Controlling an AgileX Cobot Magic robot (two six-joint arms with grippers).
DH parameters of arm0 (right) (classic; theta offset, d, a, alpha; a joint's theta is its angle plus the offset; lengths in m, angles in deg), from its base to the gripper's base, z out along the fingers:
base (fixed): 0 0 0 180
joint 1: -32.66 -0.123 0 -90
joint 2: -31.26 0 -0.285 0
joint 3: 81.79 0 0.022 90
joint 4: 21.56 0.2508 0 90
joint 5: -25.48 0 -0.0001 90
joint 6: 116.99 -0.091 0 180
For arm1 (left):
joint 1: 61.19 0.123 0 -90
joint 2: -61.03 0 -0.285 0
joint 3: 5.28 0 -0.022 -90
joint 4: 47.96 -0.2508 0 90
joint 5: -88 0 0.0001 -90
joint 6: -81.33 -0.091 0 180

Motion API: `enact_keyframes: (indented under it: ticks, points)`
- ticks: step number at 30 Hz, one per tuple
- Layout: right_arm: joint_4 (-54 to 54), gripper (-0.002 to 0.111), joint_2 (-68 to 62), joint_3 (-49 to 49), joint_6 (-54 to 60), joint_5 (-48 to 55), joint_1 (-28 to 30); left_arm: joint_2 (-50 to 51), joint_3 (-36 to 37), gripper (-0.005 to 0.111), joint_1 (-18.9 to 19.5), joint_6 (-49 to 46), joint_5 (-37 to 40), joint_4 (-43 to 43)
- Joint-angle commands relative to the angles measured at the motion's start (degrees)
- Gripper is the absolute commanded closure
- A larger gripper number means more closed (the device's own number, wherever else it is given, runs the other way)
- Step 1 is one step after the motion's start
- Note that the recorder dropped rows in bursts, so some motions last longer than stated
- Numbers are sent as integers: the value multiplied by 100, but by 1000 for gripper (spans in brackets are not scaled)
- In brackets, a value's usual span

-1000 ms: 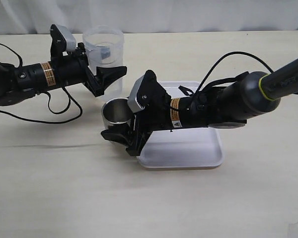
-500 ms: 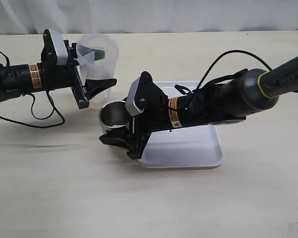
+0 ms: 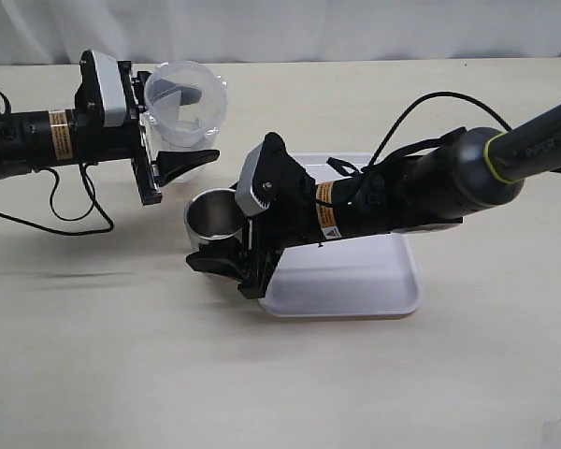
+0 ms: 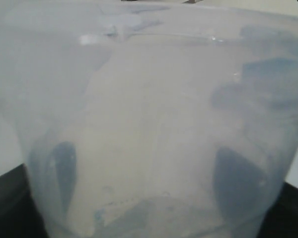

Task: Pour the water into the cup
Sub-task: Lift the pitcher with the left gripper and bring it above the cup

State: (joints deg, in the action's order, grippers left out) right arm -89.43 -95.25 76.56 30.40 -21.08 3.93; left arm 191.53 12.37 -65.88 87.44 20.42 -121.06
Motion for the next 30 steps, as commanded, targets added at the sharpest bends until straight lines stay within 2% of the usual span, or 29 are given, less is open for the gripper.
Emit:
enact_keyframes:
  ticks: [1,7,30]
  points:
    - [-34,104,20,33,-38,-151,-4,-156,-6,107,-5,-37,-238,-122]
    - [-34,104,20,33,-14,-151,-4,-156,-6,107,-5,-420,-238,-435]
    - [105,104,-375,381,385,-155,-4,-156,-6,107,-5,-1232,-238,-425]
